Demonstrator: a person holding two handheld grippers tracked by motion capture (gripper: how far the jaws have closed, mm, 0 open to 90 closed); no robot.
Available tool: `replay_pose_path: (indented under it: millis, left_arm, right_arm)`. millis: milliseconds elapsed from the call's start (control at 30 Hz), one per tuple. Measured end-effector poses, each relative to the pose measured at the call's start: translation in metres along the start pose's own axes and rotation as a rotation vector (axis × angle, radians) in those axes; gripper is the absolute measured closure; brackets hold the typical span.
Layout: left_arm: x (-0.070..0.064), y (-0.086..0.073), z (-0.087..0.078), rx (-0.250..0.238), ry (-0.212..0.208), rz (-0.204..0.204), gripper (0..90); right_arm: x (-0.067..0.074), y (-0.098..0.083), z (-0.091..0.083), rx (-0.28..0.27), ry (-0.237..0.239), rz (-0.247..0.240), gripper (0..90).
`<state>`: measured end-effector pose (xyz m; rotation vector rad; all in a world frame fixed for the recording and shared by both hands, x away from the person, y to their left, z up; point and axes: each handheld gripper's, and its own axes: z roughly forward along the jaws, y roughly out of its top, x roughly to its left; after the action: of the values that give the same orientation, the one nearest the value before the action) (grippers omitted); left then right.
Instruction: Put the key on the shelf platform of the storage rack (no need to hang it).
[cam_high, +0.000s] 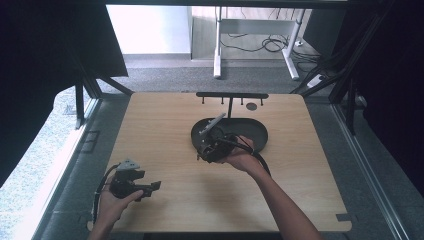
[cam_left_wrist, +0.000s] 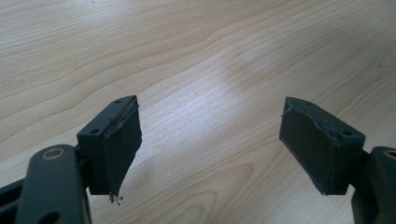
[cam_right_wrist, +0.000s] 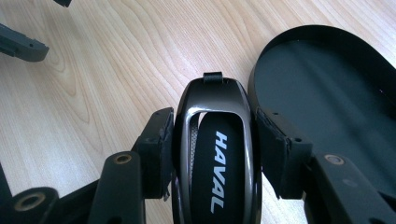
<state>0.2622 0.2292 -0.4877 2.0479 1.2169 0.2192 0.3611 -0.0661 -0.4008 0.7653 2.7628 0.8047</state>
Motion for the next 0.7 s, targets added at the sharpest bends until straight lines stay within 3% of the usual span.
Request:
replay_pose_path:
  millis: [700]
  left_arm:
    - [-0.0056, -0.0004, 0.0081, 0.032, -0.011, 0.024, 21.0]
  right_arm:
    - [-0.0014, 0.0010, 0.0014, 0.005, 0.001, -0.005, 48.8]
